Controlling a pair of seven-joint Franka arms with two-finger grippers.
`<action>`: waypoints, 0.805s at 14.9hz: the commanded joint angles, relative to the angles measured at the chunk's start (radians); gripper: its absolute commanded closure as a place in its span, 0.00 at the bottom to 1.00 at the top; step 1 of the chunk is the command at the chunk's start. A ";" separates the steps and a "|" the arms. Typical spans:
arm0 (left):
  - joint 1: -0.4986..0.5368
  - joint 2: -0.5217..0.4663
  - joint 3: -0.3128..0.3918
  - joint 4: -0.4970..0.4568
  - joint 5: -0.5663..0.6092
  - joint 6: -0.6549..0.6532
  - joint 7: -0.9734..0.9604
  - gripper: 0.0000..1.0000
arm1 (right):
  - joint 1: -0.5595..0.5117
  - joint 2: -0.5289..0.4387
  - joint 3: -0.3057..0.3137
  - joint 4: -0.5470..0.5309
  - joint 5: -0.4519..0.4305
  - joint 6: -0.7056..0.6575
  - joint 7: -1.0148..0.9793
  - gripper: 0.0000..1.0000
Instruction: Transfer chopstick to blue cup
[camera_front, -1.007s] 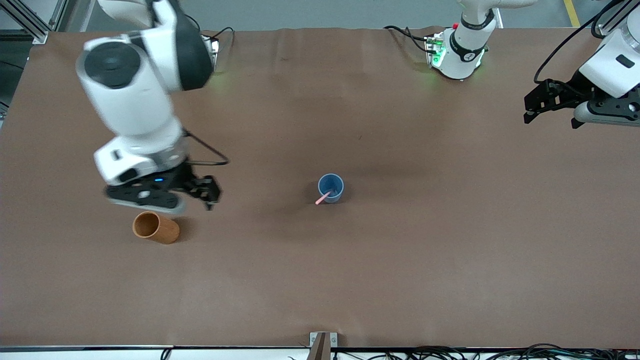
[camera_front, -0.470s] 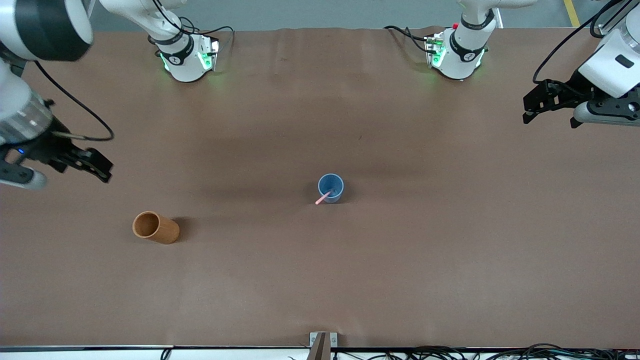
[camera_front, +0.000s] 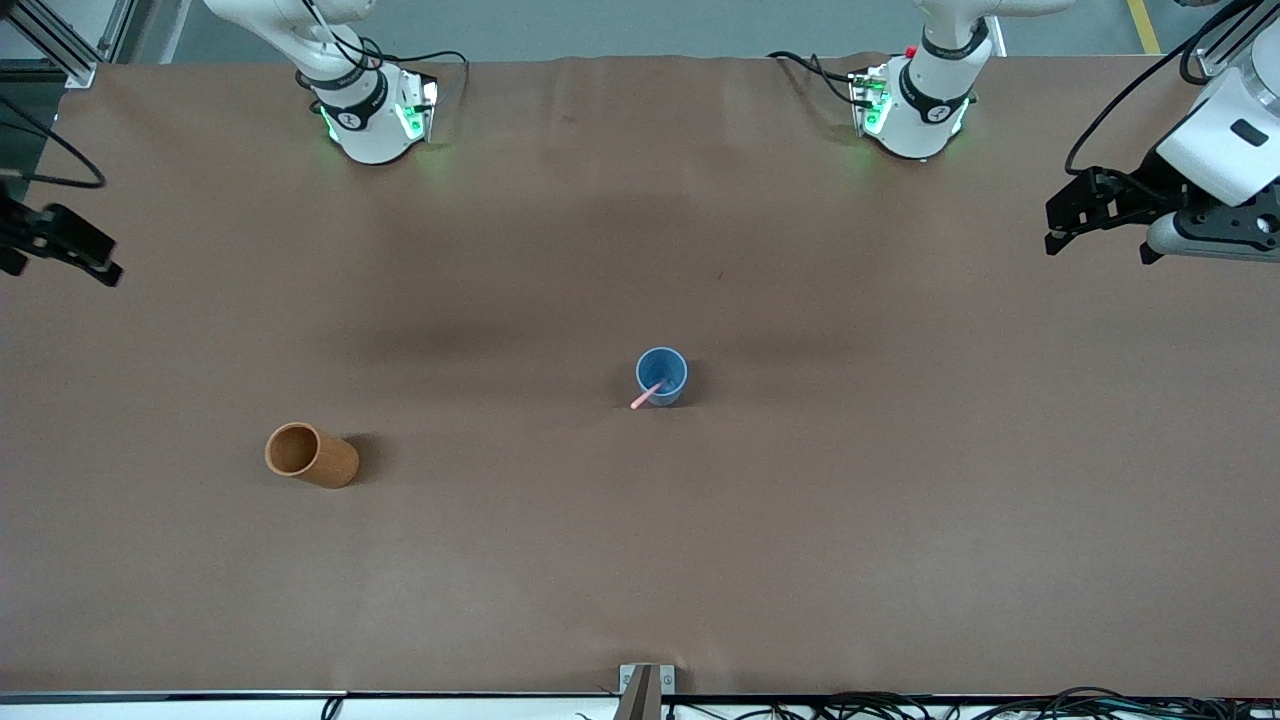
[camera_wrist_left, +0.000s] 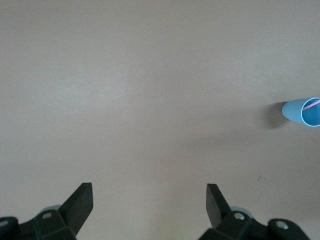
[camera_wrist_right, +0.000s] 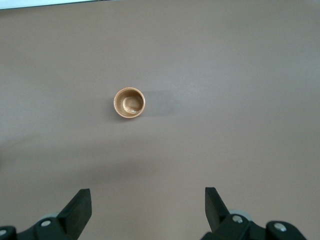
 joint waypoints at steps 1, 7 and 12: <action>0.000 0.017 0.000 0.034 -0.008 -0.010 0.004 0.00 | -0.041 0.005 0.017 0.056 0.042 -0.033 -0.038 0.00; 0.001 0.019 0.000 0.034 -0.008 -0.010 0.004 0.00 | -0.029 0.019 0.020 0.046 0.041 -0.065 -0.056 0.00; 0.001 0.019 0.000 0.034 -0.006 -0.010 0.004 0.00 | -0.023 0.016 0.023 0.027 0.035 -0.065 -0.078 0.00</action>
